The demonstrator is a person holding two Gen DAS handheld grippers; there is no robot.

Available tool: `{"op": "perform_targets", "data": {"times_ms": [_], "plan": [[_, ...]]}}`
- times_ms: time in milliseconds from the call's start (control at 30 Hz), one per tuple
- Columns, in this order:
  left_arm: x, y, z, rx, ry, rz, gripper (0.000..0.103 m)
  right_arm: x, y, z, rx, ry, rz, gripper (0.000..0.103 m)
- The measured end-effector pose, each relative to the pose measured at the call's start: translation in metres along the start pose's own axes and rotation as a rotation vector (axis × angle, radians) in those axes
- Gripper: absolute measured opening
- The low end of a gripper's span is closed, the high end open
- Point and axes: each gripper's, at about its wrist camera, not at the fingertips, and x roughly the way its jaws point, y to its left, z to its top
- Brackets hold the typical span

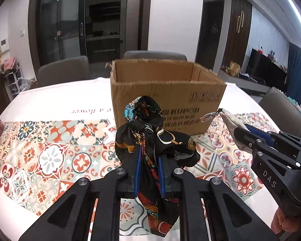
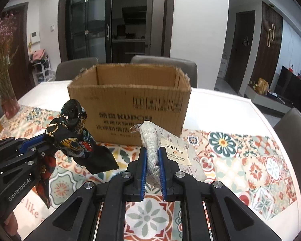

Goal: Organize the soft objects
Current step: 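Lift the scarf and pouch and carry both over the cardboard box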

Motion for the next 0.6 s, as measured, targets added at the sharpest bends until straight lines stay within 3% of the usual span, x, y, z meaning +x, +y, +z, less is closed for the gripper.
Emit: {"op": "perform_targets", "data": {"times_ms": [600], "plan": [[-0.061,-0.011,0.030,0.014,-0.141,0.012,0.016,-0.059,0.001,0.034,-0.037,-0.147,0.008,0.013]]}}
